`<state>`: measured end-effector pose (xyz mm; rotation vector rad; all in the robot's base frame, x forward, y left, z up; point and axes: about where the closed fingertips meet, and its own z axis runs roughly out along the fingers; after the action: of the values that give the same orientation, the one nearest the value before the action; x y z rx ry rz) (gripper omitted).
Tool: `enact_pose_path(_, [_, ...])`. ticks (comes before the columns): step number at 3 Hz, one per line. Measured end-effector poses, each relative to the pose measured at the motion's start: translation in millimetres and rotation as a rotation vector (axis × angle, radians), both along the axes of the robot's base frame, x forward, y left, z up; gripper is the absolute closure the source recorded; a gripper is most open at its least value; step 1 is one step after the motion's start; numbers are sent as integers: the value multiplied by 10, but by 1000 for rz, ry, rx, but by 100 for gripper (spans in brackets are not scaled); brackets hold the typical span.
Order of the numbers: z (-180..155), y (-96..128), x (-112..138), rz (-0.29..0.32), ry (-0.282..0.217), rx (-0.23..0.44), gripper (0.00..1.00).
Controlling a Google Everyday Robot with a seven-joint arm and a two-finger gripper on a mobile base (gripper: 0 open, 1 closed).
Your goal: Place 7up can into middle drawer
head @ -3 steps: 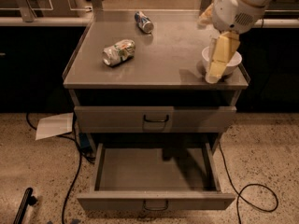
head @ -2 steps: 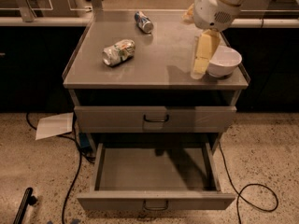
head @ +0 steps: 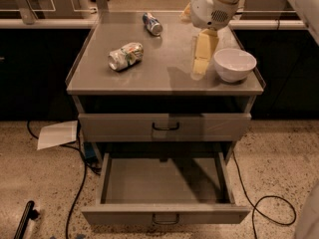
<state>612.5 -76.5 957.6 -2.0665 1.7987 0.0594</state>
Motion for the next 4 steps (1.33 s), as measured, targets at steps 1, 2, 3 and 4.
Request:
enact_pose_path(1, [-30,-38,-56,-23,2,24,0])
enact_pose_path(2, [-111,-138,-97,-75,-7,64,0])
enact_pose_path(3, [-191,-111,66,-63,-13,86,0])
enact_pose_path(4, [-190,19,308,-16,-25,97,0])
